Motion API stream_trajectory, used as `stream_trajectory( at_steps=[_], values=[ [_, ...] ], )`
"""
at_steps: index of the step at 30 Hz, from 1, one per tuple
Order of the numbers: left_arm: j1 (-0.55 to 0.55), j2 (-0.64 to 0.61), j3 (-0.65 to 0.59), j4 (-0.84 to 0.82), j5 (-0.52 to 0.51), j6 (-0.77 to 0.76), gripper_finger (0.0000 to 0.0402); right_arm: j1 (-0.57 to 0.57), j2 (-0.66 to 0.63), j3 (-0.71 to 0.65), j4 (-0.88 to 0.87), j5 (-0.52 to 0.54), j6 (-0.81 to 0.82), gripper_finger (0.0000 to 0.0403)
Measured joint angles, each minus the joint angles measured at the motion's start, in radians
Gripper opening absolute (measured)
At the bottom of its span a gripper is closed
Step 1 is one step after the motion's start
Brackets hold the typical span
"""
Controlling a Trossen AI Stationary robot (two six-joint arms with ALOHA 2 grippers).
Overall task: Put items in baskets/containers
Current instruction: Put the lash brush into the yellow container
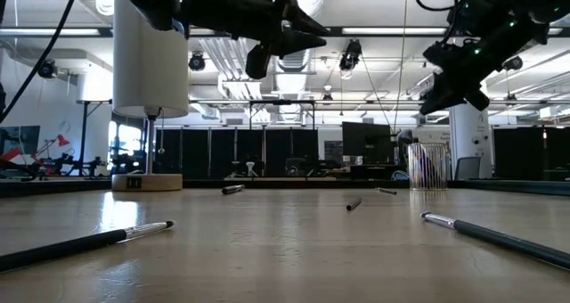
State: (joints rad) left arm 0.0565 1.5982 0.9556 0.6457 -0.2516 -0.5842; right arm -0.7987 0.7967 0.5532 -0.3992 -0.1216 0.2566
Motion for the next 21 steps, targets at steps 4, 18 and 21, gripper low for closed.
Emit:
stream_trajectory(
  at_steps=[4, 18, 21],
  values=[
    [0.007, 0.0, -0.009, 0.006, 0.001, 0.013, 0.0031, 0.147, -0.036, -0.008, -0.035, 0.023, 0.113, 0.0008],
    [0.046, 0.0, -0.012, 0.002, 0.046, 0.034, 0.0, 0.787, -0.093, -0.077, -0.129, 0.396, 0.742, 0.0008],
    [0.046, 0.0, -0.012, 0.002, 0.053, 0.032, 0.0, 0.913, -0.073, -0.078, -0.17, 0.457, 0.904, 0.0008]
  ],
)
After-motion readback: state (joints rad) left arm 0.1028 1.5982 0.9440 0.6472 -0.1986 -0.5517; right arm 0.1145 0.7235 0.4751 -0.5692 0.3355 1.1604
